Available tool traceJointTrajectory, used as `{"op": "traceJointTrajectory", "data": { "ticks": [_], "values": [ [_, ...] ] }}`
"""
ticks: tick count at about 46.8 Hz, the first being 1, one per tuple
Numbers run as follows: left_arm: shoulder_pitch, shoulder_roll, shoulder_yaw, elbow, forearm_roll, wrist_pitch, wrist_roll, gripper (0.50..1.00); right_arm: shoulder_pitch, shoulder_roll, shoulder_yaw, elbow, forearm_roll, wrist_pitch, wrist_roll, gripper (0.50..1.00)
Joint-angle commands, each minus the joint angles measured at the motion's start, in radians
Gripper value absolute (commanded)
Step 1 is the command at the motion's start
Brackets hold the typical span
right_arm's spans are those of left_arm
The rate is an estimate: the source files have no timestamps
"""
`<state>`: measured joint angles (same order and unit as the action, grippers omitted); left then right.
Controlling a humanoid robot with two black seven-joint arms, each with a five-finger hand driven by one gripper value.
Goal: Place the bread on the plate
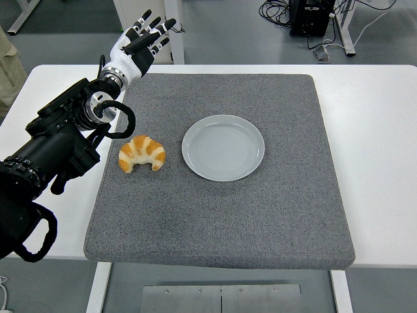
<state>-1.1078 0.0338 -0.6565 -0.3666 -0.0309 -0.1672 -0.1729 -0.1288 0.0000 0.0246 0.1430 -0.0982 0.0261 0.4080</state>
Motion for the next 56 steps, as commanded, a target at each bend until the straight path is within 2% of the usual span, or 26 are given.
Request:
{"op": "traceJointTrajectory", "data": {
  "ticks": [1,31,35,47,56],
  "values": [
    [0.000,0.000,0.000,0.000,0.000,0.000,0.000,0.999,0.000,0.000,0.000,0.000,0.000,0.000,0.000,1.000],
    [-0.007,0.005,-0.009,-0.014,-0.001,0.012,0.001,0.999,0.000,0.000,0.000,0.000,0.000,0.000,0.000,1.000],
    [-0.003,0.026,-0.006,-0.070,0.000,0.012,0.000,0.999,0.000,0.000,0.000,0.000,0.000,0.000,0.000,1.000],
    [0.039,0.166,0.009,-0.311,0.014,0.025,-0.002,0.999,0.000,0.000,0.000,0.000,0.000,0.000,0.000,1.000],
    [0.040,0.262,0.029,-0.471,0.019,0.080,-0.002,0.999,0.000,0.000,0.000,0.000,0.000,0.000,0.000,1.000]
  ]
}}
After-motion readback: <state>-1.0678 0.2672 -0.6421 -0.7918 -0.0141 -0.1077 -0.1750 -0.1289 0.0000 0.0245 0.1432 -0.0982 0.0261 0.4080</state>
